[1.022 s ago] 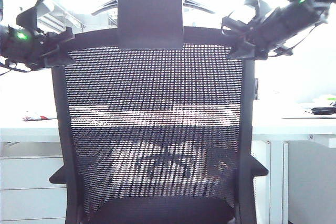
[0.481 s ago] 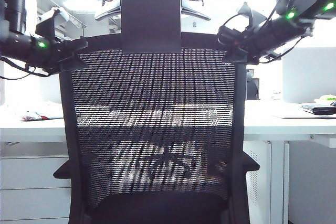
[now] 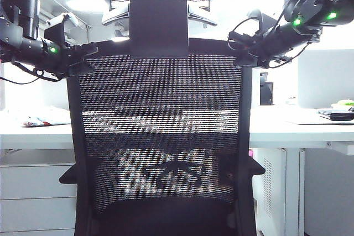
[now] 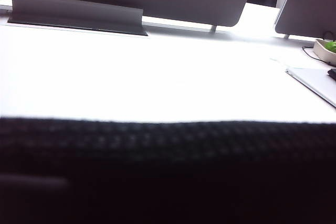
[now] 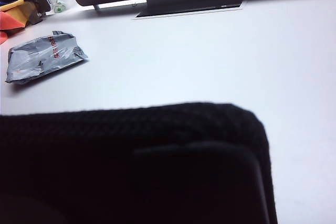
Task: Push the black chair under the table.
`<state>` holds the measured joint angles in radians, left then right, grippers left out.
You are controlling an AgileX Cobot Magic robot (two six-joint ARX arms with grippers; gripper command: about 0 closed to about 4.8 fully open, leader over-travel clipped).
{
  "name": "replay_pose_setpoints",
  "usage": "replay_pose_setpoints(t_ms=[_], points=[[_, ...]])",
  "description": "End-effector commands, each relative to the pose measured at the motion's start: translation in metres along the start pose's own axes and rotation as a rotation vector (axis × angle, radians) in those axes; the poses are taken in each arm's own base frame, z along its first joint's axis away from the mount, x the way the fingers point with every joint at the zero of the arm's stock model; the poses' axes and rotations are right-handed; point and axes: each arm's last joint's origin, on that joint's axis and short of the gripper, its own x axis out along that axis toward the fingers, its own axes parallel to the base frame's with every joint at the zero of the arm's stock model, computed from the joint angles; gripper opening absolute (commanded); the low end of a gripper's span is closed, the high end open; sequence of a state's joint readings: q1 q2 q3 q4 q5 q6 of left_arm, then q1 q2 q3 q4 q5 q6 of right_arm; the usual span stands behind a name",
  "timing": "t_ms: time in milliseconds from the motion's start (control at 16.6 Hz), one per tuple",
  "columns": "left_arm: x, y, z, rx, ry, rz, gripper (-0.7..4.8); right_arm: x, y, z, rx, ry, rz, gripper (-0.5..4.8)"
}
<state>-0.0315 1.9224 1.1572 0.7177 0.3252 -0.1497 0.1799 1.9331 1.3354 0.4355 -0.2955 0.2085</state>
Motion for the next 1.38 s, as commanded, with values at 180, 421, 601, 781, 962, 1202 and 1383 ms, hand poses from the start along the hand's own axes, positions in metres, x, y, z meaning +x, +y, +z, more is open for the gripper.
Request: replay_pose_setpoints(t_ms=[180, 421, 601, 781, 962, 1202, 1383], points=[[0.011, 0.011, 0.013, 0.033, -0.076, 0.058, -0.06, 0.01, -0.011, 0.012, -0.013, -0.072, -0.061, -0.09], [0.022, 0.014, 0.015, 0.037, -0.075, 0.054, -0.06, 0.022, -0.018, 0.01, -0.008, -0.061, -0.062, -0.09], [0.027, 0.017, 0.017, 0.043, -0.076, 0.058, -0.06, 0.029, -0.021, 0.007, -0.008, -0.059, -0.065, -0.09], [0.029, 0.021, 0.012, 0.039, -0.065, 0.063, -0.06, 0.034, -0.023, 0.011, -0.008, -0.062, -0.063, -0.09], [0.028, 0.02, 0.011, 0.025, -0.044, -0.013, -0.06, 0.035, -0.021, 0.01, 0.025, -0.05, -0.024, -0.09], [0.022, 0.012, 0.018, -0.023, -0.016, -0.175, -0.06, 0.033, -0.009, 0.006, 0.04, 0.025, 0.044, -0.09], [0.007, 0.006, 0.018, -0.025, -0.012, -0.186, -0.06, 0.021, 0.005, 0.004, 0.031, 0.033, 0.057, -0.09]])
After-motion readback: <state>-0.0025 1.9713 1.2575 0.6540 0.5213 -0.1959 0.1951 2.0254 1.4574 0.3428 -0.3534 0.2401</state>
